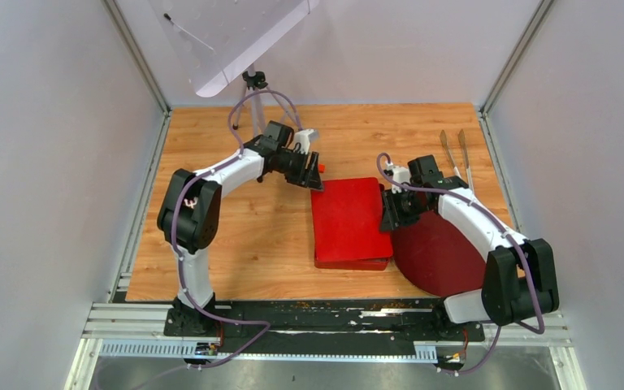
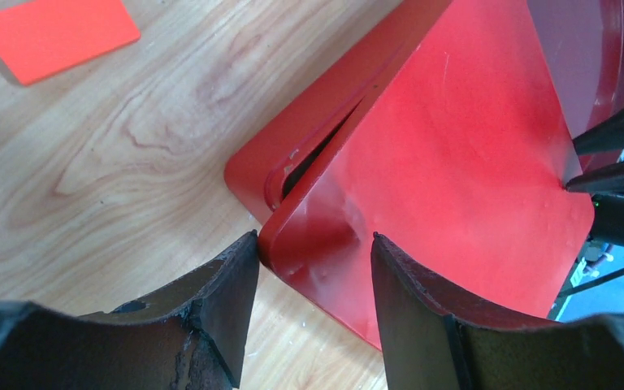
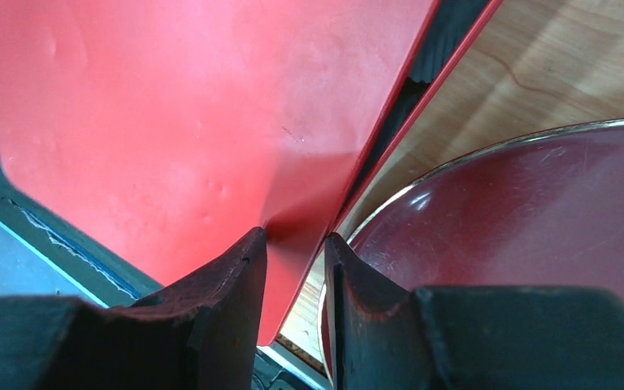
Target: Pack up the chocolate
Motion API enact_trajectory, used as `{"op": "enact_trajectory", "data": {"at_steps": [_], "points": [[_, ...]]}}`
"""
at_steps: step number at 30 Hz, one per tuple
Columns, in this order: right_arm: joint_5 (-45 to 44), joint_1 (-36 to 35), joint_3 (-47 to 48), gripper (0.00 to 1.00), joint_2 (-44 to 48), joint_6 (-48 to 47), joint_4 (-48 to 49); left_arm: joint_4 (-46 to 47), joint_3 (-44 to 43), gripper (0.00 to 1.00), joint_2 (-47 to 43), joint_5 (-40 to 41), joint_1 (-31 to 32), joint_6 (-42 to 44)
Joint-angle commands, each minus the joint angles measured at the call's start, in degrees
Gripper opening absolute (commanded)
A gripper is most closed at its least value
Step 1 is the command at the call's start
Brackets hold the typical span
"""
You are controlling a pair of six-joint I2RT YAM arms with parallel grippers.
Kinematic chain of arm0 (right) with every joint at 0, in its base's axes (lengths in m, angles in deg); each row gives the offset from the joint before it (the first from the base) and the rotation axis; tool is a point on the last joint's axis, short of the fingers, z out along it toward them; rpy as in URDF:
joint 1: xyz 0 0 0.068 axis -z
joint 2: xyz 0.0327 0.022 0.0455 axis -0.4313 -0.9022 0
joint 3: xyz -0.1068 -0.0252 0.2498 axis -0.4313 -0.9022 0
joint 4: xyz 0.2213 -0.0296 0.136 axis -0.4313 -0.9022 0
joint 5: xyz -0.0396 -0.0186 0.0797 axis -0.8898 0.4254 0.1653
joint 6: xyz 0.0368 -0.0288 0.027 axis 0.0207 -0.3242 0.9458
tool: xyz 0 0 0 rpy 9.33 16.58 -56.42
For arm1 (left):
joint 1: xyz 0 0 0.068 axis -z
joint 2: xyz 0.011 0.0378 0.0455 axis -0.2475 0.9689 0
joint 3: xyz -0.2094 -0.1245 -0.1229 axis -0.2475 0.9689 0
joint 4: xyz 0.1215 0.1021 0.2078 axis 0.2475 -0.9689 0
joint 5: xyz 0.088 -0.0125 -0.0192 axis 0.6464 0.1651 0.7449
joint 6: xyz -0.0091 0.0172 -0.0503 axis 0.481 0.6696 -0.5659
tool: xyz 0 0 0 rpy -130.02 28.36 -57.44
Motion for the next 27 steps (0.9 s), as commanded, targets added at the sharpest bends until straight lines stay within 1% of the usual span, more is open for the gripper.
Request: {"op": "enact_trajectory", "data": {"at_steps": [1, 4, 7, 16, 23, 27], "points": [[1.90, 0.20, 2.50, 0.32, 0.52, 2.24, -0.99, -0.21, -3.50, 0.61, 1.05, 0.33, 1.04, 1.37], [3.15, 0.20, 2.84, 0.32, -0.05, 2.81, -1.90, 0.42, -3.42, 0.61, 1.21, 0.27, 1.83, 1.15], [2.36, 0.20, 2.81, 0.32, 0.03, 3.42, -1.85, 1.70, -3.45, 0.61, 1.62, 0.26, 2.54, 0.52], [2.74, 0.15, 1.52, 0.31, 0.71, 7.11, -1.85, 2.34, -6.71, 0.62, 3.75, 1.03, 3.57, 0.13], [-2.43, 1.21, 0.90, 0.31, 0.98, 6.70, 0.78, 1.74, -9.24, 0.63, 4.80, 3.45, 3.53, 1.71], [-3.63, 3.03, 0.91, 0.31, -0.40, 6.76, 1.65, 1.66, -11.31, 0.63, 6.34, 3.62, 3.57, 2.06]]}}
